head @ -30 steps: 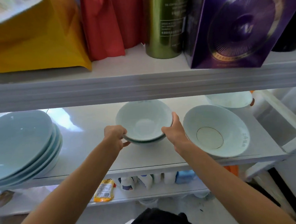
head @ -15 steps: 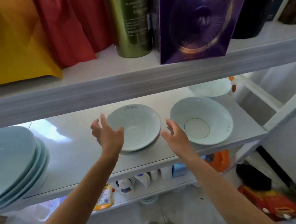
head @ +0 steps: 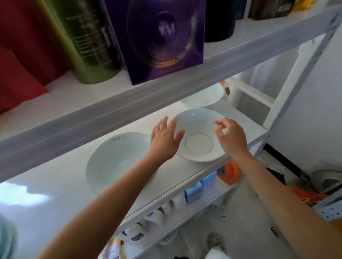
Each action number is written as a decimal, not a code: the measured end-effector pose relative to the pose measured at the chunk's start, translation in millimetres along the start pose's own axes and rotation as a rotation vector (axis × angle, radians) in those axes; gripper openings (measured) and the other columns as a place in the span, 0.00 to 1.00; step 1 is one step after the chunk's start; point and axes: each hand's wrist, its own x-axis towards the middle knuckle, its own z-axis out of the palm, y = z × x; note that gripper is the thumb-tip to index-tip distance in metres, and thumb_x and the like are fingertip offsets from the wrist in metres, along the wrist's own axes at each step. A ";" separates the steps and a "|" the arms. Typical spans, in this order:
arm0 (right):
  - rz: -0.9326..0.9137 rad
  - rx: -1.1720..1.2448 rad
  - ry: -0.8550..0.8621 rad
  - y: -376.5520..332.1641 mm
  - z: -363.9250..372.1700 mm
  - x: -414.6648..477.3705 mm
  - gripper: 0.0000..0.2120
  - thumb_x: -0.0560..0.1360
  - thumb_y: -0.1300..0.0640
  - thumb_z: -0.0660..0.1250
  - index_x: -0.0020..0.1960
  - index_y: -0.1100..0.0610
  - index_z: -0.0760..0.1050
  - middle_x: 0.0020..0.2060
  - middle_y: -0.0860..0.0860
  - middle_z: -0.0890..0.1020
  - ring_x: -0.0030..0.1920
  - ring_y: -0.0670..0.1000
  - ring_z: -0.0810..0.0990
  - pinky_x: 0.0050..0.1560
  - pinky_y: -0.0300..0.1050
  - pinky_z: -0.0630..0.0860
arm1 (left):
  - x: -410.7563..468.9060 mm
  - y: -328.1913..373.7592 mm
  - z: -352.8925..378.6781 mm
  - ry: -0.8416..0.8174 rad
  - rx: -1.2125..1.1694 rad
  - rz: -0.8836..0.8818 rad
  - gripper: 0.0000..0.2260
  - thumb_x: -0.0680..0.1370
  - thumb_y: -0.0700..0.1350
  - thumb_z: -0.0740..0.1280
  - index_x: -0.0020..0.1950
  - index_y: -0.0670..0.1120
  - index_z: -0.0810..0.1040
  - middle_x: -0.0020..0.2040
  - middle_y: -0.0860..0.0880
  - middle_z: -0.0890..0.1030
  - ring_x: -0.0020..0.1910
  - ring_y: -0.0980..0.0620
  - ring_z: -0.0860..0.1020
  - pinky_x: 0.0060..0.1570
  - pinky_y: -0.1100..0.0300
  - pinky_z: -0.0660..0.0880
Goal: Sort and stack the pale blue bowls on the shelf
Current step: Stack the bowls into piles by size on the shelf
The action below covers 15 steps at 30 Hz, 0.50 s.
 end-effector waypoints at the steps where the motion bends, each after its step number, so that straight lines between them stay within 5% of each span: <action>1: 0.021 0.001 -0.007 4.0 -2.1 10.6 0.15 0.77 0.60 0.58 0.62 0.57 0.74 0.59 0.54 0.78 0.60 0.53 0.75 0.56 0.42 0.69 | 11.9 2.4 1.1 -0.011 0.013 0.004 0.25 0.82 0.57 0.50 0.78 0.52 0.51 0.78 0.44 0.53 0.77 0.44 0.52 0.75 0.49 0.47; 7: 0.080 0.060 -0.088 16.5 -4.7 74.9 0.17 0.79 0.57 0.56 0.67 0.58 0.69 0.62 0.55 0.76 0.62 0.55 0.73 0.62 0.50 0.70 | 85.9 15.5 14.8 -0.067 -0.008 -0.070 0.25 0.82 0.58 0.48 0.77 0.51 0.54 0.71 0.40 0.68 0.70 0.40 0.67 0.69 0.47 0.64; 15: 0.101 0.008 -0.395 38.3 -4.1 163.7 0.18 0.80 0.54 0.54 0.69 0.54 0.69 0.66 0.55 0.73 0.66 0.56 0.72 0.64 0.45 0.67 | 146.9 40.6 32.0 -0.161 -0.048 -0.183 0.18 0.83 0.52 0.50 0.68 0.50 0.71 0.70 0.47 0.72 0.68 0.45 0.70 0.67 0.52 0.65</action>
